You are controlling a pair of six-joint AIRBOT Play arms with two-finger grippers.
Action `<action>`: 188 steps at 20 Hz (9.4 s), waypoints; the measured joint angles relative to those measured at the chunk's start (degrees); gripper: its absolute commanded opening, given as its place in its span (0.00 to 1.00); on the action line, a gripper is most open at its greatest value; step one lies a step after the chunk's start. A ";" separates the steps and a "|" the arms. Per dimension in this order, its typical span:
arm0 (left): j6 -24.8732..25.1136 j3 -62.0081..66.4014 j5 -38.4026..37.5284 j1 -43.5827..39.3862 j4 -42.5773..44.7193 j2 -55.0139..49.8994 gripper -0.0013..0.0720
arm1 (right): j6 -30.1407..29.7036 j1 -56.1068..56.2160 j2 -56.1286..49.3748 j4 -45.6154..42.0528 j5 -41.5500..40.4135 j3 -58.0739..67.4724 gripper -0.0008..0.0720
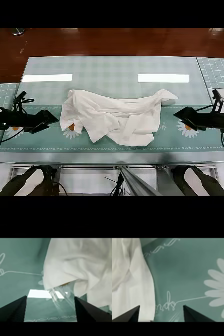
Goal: Fold the shirts.
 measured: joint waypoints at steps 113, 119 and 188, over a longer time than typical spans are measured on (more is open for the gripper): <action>2.23 12.74 -12.66 3.02 2.56 -12.46 0.98 | -1.66 -1.11 -22.14 2.16 7.61 26.47 0.86; 2.99 -1.46 -9.66 7.02 2.78 -6.29 0.98 | -6.49 -2.14 -5.09 8.79 3.32 6.54 0.86; 11.54 42.75 5.09 6.49 -39.87 6.86 0.05 | -0.94 6.67 -4.15 7.65 7.56 61.83 0.04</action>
